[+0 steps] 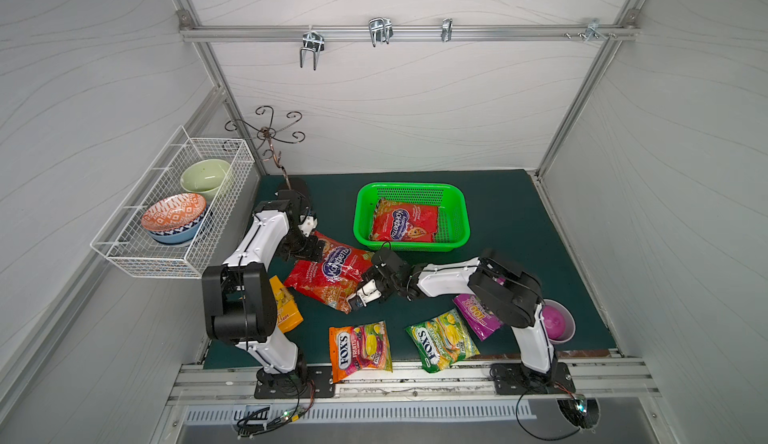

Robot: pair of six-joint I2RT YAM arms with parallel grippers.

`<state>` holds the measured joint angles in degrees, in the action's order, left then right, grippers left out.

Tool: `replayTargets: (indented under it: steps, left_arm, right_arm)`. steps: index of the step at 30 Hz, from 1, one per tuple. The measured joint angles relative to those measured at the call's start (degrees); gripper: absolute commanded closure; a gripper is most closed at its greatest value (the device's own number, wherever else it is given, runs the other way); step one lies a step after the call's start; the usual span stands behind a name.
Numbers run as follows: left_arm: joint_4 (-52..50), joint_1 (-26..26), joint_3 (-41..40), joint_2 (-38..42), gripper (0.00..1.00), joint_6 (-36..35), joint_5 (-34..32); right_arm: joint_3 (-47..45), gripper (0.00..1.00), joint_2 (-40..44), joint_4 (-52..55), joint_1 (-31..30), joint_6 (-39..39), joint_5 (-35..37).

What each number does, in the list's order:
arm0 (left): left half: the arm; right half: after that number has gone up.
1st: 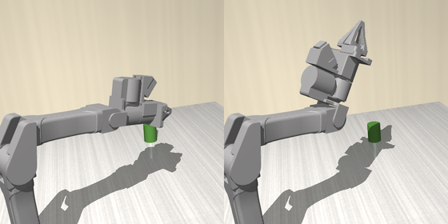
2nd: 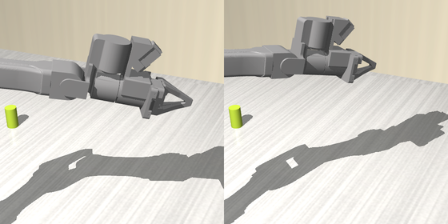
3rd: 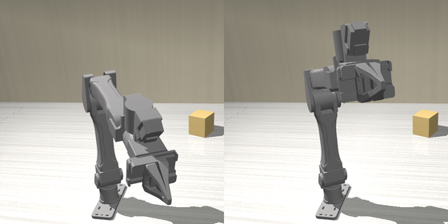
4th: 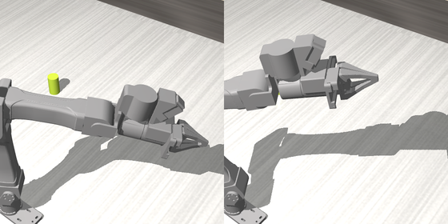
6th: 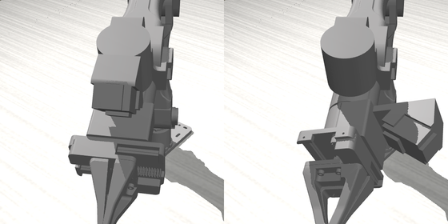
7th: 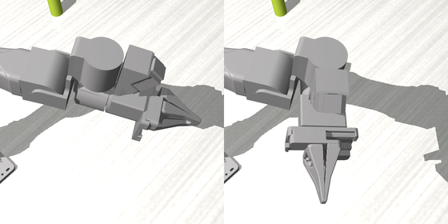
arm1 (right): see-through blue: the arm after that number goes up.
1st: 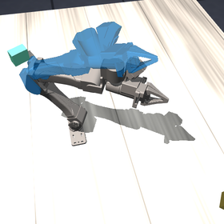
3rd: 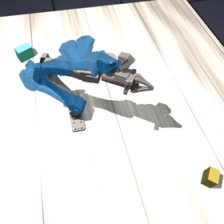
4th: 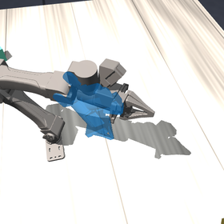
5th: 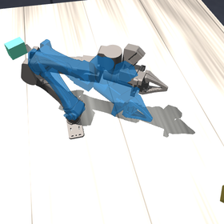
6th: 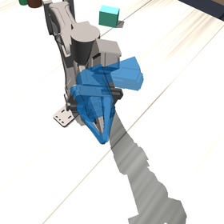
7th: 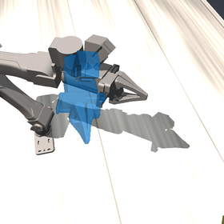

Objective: Put the candies in the basket
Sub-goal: Pick up the candy at the center of the board.

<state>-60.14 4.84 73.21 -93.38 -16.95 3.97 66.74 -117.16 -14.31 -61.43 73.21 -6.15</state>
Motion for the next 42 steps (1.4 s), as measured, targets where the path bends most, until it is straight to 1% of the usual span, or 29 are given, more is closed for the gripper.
replayTargets:
  steps: [5,8,12,18,23,25,30,34,42]
  left_arm:
    - [-1.22,0.04,2.91,0.00,0.08,-0.42,1.27]
    - [-2.05,0.04,6.03,0.00,0.08,-0.57,2.80]
    - [-3.74,0.07,8.98,0.02,0.07,-1.31,6.54]
    - [-6.56,0.04,10.86,0.04,0.07,-1.90,11.56]
    - [-7.39,0.04,11.32,0.39,0.07,-2.86,12.81]
    - [-7.52,0.07,11.32,0.76,0.07,-3.06,12.85]
    - [-7.54,0.04,11.32,2.71,0.07,-3.76,13.81]
    - [-7.89,0.07,11.82,2.99,0.07,-3.89,14.73]
    - [-8.11,0.07,12.04,2.99,0.07,-3.87,15.69]
  right_arm:
    - [0.13,1.00,5.77,1.46,0.20,0.85,-1.25]
    - [3.06,1.00,9.03,4.85,0.76,0.74,-3.54]
    - [7.32,1.00,12.15,9.09,1.29,0.46,-6.45]
    - [15.08,1.00,12.83,17.59,1.66,-1.79,-10.25]
    - [24.15,1.00,12.63,25.70,1.95,-6.01,-12.15]
    - [26.49,1.00,12.63,27.36,1.95,-7.58,-12.83]
    - [28.09,1.00,12.66,30.38,2.01,-10.40,-14.60]
    - [29.94,1.00,12.66,34.21,2.08,-10.71,-15.15]
    - [35.54,1.00,12.66,36.35,3.50,-12.20,-16.15]
